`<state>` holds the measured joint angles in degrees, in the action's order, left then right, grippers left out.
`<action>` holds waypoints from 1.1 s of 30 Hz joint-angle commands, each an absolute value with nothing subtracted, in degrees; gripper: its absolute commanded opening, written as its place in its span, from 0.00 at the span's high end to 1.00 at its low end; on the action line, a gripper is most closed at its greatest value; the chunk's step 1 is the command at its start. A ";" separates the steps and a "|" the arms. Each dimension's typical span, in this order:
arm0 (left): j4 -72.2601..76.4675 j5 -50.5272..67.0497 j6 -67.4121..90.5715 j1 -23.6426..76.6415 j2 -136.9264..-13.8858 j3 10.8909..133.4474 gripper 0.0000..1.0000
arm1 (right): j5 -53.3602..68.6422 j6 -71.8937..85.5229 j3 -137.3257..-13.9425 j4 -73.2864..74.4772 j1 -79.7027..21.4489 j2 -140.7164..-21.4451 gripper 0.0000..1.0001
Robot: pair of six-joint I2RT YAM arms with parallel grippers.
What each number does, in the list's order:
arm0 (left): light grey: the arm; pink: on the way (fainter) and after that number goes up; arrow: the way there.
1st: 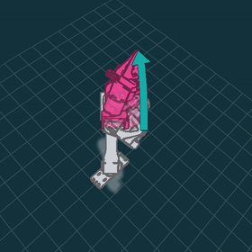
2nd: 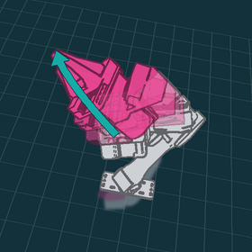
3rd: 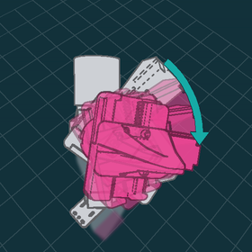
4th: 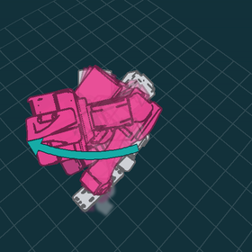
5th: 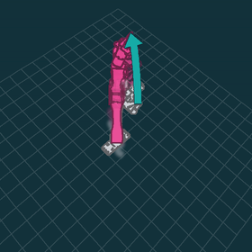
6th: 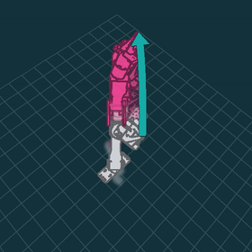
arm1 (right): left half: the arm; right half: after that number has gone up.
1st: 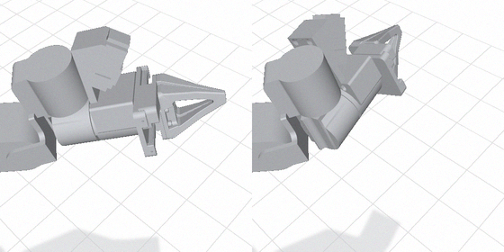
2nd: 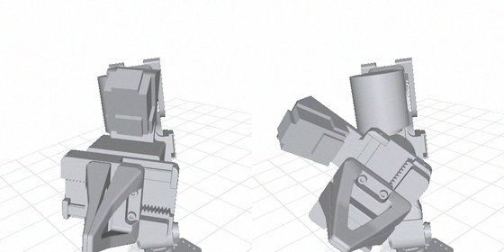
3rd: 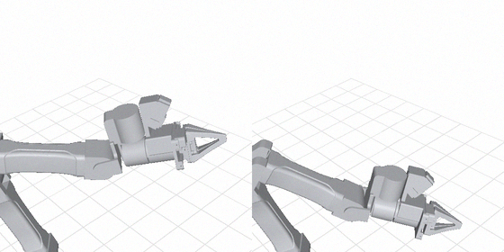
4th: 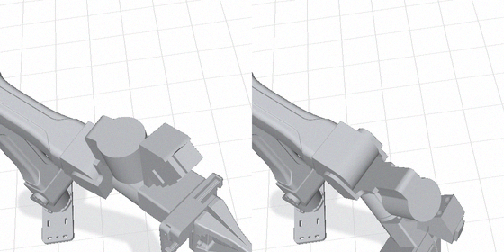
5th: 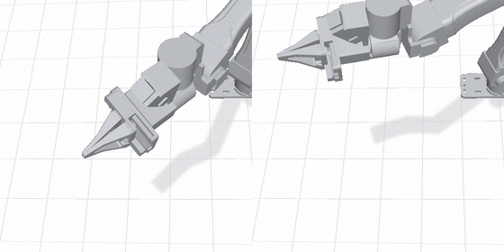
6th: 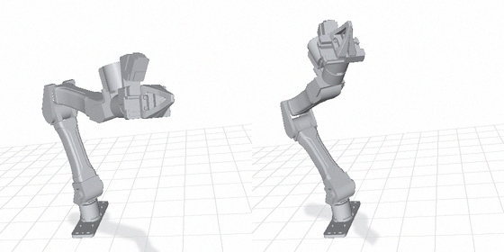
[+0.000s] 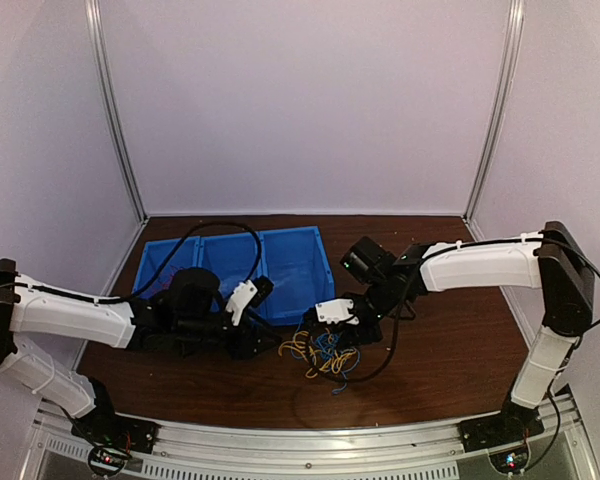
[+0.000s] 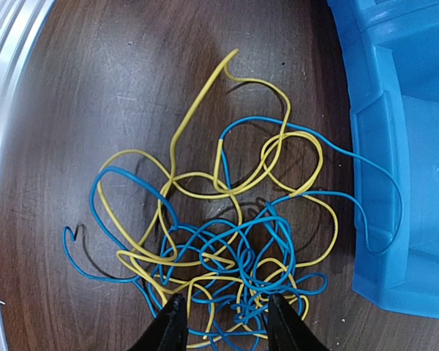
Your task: Untangle the cables
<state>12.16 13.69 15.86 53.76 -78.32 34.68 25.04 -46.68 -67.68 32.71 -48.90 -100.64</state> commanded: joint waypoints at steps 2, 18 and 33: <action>16.95 13.62 16.78 54.14 -79.22 34.12 0.52 | 23.02 -44.23 -69.42 31.87 -49.10 -102.88 0.64; 17.93 13.44 17.14 55.26 -79.46 33.84 0.52 | 22.30 -40.96 -66.13 29.80 -46.35 -98.16 0.56; 18.22 13.20 17.36 56.66 -81.00 35.72 0.52 | 27.88 -41.96 -66.62 33.65 -43.44 -101.38 0.68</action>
<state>15.59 13.69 16.91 56.05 -80.73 34.33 25.91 -41.95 -66.50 32.14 -43.35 -99.79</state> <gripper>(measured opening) 0.479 0.354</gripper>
